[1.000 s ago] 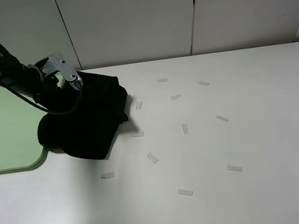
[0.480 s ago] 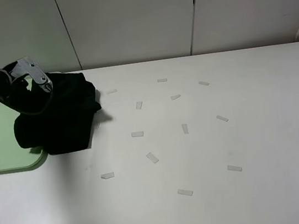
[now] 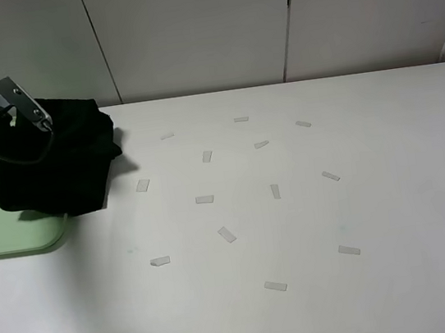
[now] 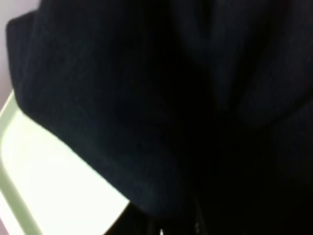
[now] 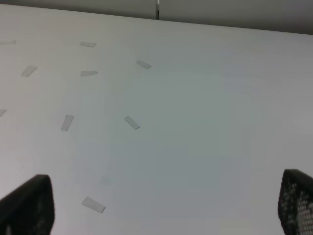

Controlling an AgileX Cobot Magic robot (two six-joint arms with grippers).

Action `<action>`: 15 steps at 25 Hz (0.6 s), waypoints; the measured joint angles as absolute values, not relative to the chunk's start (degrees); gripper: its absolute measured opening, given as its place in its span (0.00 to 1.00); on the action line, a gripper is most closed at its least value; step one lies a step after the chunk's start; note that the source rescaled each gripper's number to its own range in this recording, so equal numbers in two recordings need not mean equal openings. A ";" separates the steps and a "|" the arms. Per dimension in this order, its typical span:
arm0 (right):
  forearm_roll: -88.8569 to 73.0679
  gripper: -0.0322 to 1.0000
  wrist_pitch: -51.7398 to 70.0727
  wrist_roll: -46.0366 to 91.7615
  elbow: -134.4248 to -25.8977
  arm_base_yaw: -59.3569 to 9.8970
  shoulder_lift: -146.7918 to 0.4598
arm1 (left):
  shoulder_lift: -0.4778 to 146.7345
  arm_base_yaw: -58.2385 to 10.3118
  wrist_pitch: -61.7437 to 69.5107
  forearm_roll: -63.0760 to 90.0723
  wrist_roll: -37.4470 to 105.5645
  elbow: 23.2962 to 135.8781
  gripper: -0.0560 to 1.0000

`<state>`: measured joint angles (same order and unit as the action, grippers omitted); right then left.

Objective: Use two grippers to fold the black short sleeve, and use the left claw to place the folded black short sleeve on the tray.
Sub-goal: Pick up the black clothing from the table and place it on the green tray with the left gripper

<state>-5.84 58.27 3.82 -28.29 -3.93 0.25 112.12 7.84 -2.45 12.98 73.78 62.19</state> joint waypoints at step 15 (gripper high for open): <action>-5.84 1.00 58.27 3.82 -28.29 -3.93 0.25 | 115.13 13.14 -1.57 10.34 84.55 62.27 0.12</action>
